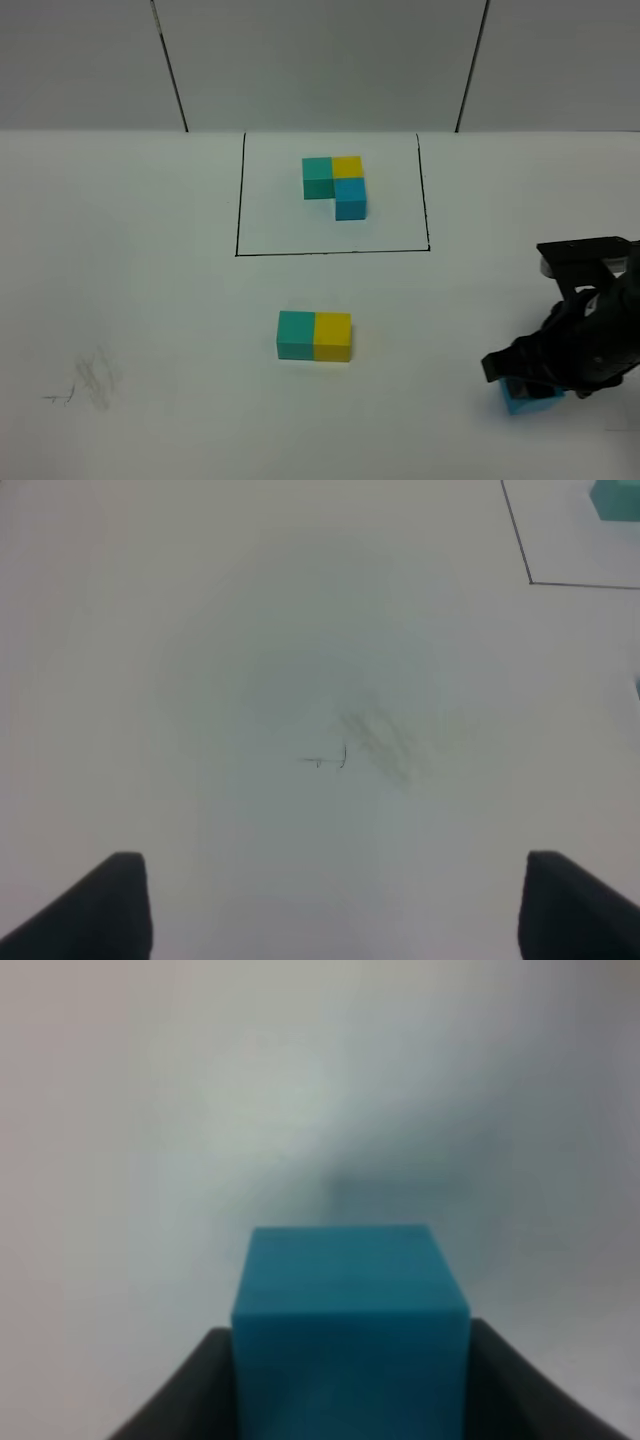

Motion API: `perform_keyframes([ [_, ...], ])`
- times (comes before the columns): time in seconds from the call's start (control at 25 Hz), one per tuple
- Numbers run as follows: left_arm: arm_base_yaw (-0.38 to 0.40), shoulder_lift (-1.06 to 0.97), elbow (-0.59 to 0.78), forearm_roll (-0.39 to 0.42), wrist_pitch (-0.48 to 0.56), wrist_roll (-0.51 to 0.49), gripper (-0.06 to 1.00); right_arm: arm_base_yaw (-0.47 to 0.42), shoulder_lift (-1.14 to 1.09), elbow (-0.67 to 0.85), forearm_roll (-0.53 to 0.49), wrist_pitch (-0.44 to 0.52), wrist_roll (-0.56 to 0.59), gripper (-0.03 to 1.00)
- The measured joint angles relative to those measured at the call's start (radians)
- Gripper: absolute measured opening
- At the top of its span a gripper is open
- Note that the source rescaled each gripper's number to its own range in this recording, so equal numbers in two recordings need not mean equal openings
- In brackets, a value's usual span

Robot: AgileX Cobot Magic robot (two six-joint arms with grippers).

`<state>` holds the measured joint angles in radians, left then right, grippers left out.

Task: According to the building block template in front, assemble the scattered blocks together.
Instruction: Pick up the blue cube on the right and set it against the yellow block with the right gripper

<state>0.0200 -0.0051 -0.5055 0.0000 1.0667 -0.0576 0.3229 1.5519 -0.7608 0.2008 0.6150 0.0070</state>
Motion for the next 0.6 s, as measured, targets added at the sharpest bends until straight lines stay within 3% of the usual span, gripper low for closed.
perform_keyframes([
  [0.2, 0.000, 0.000, 0.000, 0.000, 0.000, -0.001, 0.63, 0.123, 0.027, -0.004, 0.119, -0.094, -0.037, 0.21],
  [0.32, 0.000, 0.000, 0.000, 0.000, 0.000, -0.001, 0.63, 0.173, 0.063, -0.006, 0.158, -0.105, -0.049, 0.21],
  [0.48, 0.000, 0.000, 0.000, 0.000, 0.000, 0.000, 0.63, 0.243, 0.087, -0.007, 0.157, -0.107, -0.039, 0.21],
  [0.6, 0.000, 0.000, 0.000, 0.000, 0.000, 0.000, 0.63, 0.282, 0.088, -0.007, 0.089, -0.113, 0.051, 0.21],
])
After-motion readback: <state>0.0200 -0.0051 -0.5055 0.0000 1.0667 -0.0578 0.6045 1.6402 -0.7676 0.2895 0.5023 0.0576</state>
